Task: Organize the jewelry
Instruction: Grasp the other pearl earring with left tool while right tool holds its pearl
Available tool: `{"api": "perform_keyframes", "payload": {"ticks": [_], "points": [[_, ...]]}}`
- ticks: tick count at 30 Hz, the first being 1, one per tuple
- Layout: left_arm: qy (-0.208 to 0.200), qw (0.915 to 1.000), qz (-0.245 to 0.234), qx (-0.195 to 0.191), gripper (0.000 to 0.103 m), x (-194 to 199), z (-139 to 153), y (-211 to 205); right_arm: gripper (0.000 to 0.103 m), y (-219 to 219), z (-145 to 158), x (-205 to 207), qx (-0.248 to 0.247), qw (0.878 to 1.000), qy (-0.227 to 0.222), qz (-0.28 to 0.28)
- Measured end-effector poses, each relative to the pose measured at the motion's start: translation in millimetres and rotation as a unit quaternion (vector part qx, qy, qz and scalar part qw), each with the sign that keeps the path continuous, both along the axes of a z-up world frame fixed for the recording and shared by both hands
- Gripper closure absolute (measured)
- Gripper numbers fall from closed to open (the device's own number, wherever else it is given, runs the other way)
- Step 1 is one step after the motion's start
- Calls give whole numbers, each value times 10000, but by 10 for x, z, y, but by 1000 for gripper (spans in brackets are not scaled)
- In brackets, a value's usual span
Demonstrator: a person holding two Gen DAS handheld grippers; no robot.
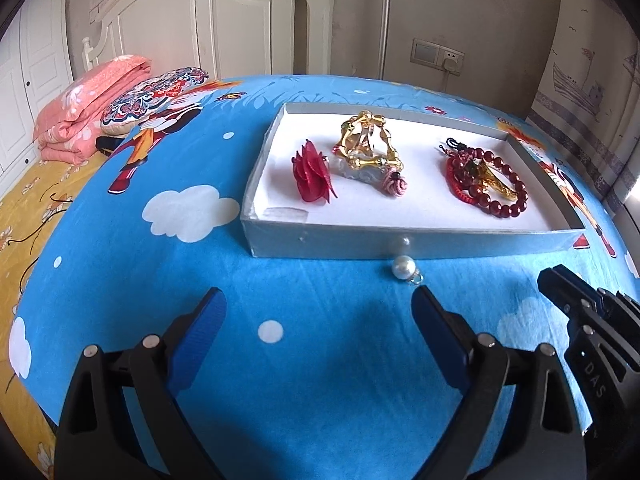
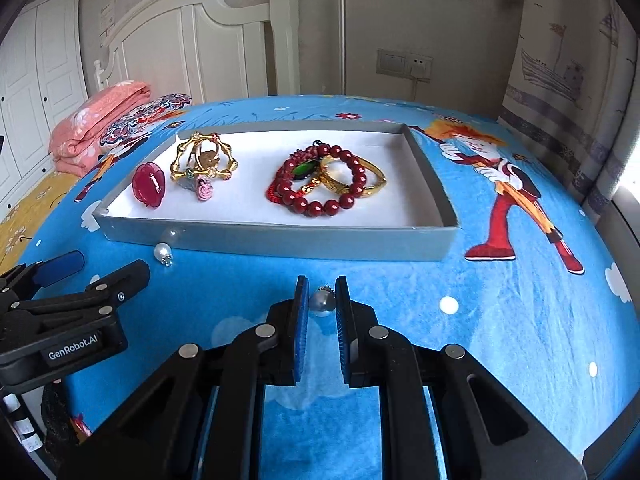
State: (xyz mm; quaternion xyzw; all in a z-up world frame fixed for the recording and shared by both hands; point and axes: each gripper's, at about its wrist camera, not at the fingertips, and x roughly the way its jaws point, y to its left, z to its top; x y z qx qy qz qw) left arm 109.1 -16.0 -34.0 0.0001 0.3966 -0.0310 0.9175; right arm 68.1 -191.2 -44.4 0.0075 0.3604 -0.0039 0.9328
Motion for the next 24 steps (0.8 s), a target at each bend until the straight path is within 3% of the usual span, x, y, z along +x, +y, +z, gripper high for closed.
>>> {"api": "perform_keyframes", "payload": {"ticks": [9, 15, 24], "points": [[-15, 9988, -119, 475, 14, 50, 5, -338, 90, -16, -63, -118, 57, 9999, -63, 85], [-94, 9997, -58, 206, 19, 28, 19, -242, 90, 76, -26, -174, -50, 9995, -245, 190], [-121, 9993, -66, 349, 33, 51, 34, -352, 90, -7, 23, -210, 94, 9985, -449, 284]]}}
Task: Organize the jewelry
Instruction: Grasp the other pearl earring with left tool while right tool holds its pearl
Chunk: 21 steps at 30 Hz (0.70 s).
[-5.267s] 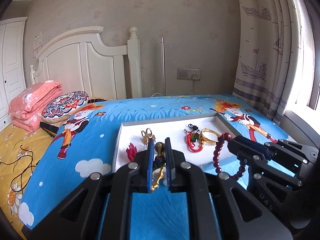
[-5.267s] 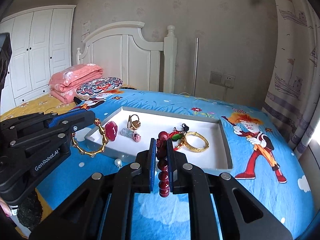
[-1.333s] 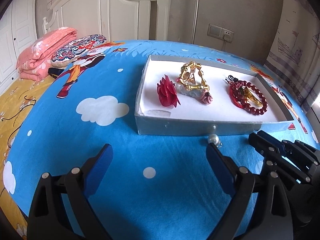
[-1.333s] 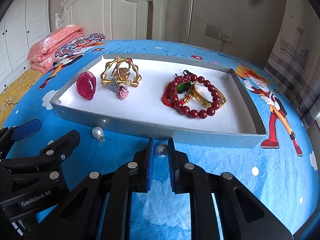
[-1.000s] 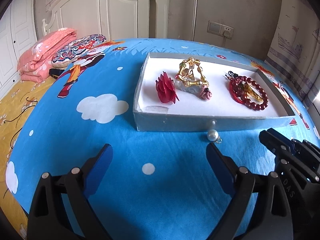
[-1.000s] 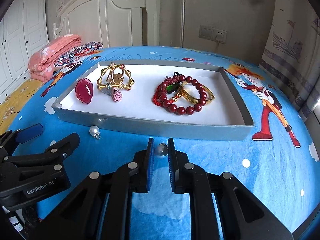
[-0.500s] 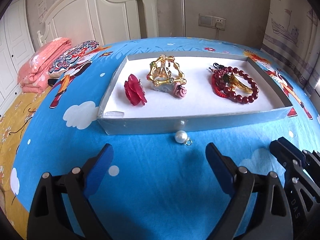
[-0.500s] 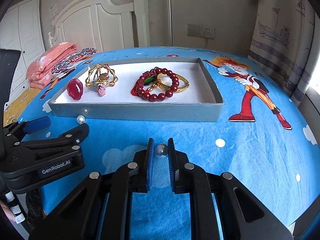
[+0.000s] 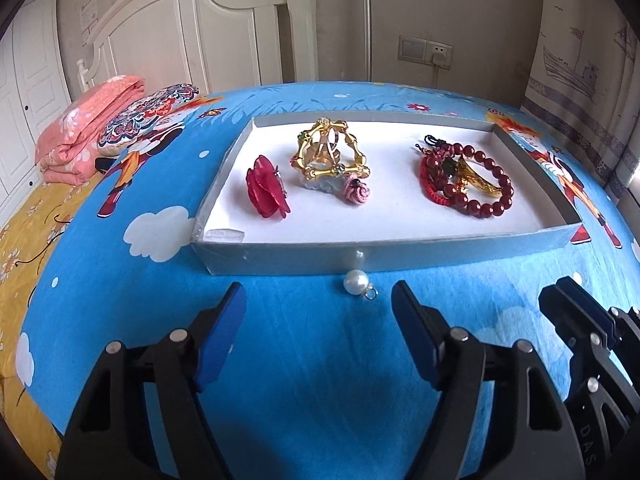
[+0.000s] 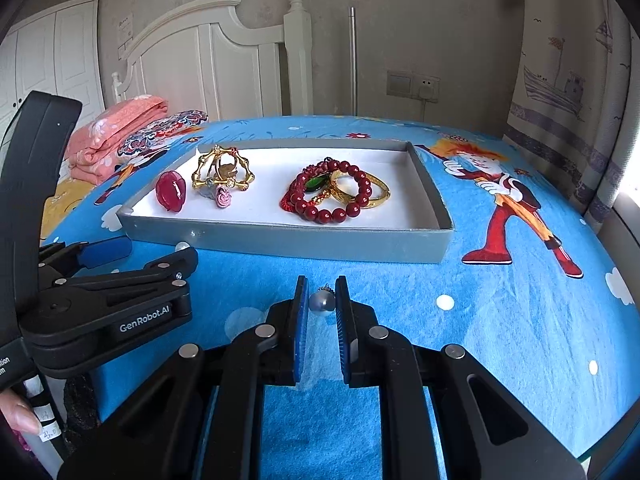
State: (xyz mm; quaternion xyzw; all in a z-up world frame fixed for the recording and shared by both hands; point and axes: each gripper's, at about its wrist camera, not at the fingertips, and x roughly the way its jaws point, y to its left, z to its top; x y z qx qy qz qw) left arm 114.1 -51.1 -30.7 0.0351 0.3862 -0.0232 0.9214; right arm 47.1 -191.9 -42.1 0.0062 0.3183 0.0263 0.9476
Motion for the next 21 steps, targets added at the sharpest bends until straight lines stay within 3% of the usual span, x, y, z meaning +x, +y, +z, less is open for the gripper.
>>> {"api": "perform_keyframes", "payload": {"ticks": [4, 7, 10, 21], "points": [[77, 9999, 22, 127, 43, 39, 1, -130, 90, -47, 2, -31, 84, 10000, -40, 34], [131, 9998, 57, 131, 60, 72, -16, -181, 90, -53, 9, -70, 112, 9999, -81, 81], [81, 9997, 100, 187, 87, 66, -26, -194, 90, -64, 26, -107, 116, 9998, -124, 105], [-198, 9998, 103, 0, 89, -56, -12, -94, 90, -64, 43, -132, 123, 9997, -216, 41]]}}
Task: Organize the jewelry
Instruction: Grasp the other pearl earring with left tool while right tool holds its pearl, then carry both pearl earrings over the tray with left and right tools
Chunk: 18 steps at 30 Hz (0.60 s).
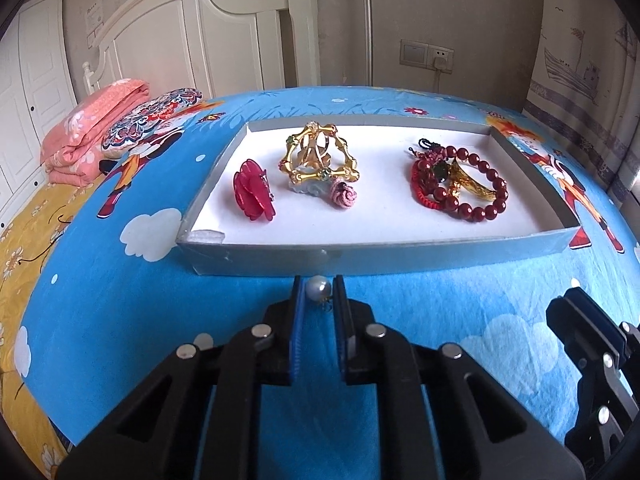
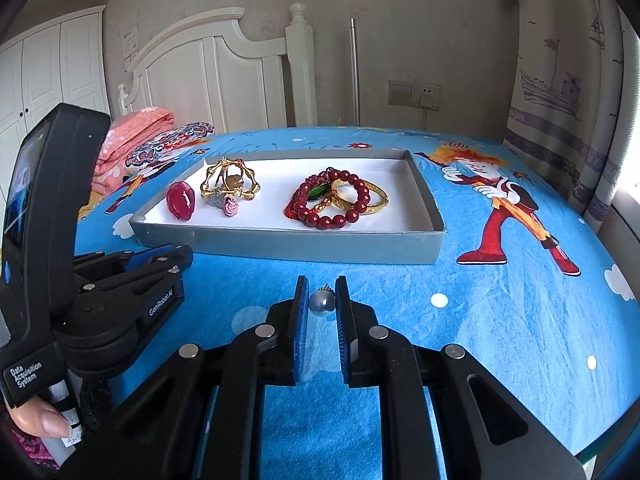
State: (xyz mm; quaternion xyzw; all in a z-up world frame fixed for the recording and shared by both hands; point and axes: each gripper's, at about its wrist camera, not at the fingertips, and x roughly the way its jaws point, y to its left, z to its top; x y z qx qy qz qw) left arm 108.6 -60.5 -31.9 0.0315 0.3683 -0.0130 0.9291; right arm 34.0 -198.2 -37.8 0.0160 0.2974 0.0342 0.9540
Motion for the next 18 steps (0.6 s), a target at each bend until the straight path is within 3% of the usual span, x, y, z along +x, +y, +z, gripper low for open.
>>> {"api": "perform_keyframes", "payload": {"ticks": [6, 18], "points": [[-436, 9990, -8, 11, 89, -302, -8, 142, 90, 60, -3, -39, -81, 9999, -111, -59], [-713, 9972, 179, -168, 89, -640, 109, 495, 90, 263, -9, -290, -285, 9988, -397, 94]]}}
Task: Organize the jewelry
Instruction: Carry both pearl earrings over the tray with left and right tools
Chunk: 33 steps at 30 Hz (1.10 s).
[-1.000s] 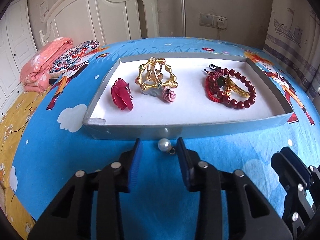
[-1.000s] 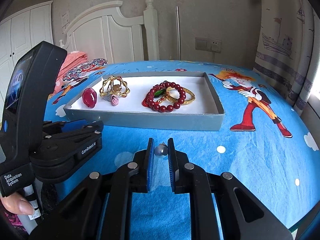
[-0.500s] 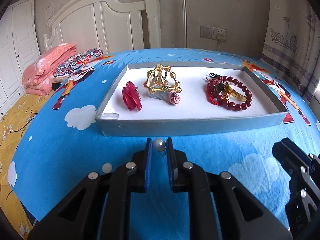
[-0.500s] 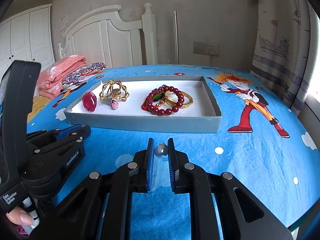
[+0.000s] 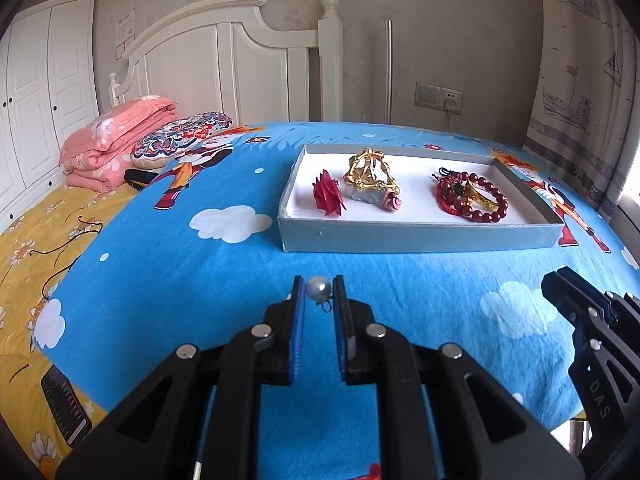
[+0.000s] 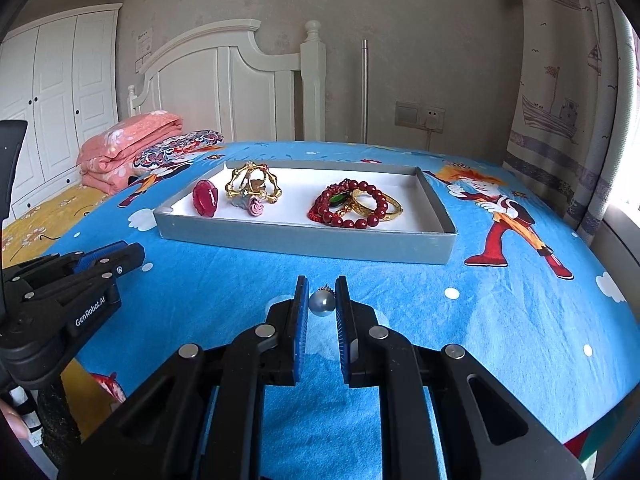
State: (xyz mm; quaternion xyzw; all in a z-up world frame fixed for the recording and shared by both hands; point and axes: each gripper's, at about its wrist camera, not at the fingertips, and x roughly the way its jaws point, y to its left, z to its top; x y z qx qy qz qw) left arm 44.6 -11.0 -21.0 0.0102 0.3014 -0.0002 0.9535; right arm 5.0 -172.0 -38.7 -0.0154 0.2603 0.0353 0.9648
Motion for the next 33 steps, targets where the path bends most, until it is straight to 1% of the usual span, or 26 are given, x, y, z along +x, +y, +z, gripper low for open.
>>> {"api": "perform_keyframes", "payload": {"ticks": [8, 19, 27, 30, 33], "points": [[-83, 9999, -98, 56, 89, -113, 11, -2, 90, 86, -6, -56, -160, 9999, -13, 38], [-108, 9999, -107, 55, 89, -136, 6, 29, 90, 120, -20, -33, -217, 9998, 23, 11], [-4, 9999, -136, 83, 89, -90, -38, 39, 90, 140, -47, 0, -232, 9997, 106, 32], [63, 9999, -114, 94, 89, -55, -49, 35, 90, 114, -38, -9, -189, 9998, 84, 15], [47, 9999, -90, 124, 89, -62, -32, 26, 90, 81, -20, -5, -150, 9999, 62, 6]]}}
